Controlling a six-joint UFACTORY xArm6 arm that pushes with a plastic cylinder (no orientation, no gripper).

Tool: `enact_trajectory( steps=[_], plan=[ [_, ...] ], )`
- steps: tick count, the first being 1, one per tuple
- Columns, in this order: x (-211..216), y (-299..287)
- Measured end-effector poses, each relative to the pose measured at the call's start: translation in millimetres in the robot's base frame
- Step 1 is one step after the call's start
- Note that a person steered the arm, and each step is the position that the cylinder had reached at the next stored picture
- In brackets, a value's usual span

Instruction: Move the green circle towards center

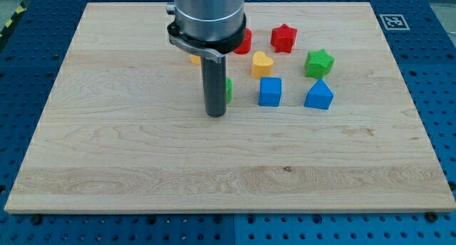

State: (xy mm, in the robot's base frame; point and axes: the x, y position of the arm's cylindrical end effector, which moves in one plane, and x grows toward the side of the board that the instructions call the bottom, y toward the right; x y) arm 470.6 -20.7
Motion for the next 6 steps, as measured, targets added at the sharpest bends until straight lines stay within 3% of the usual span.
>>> enact_trajectory(
  steps=[6],
  plan=[
    [-31, 6]
  ],
)
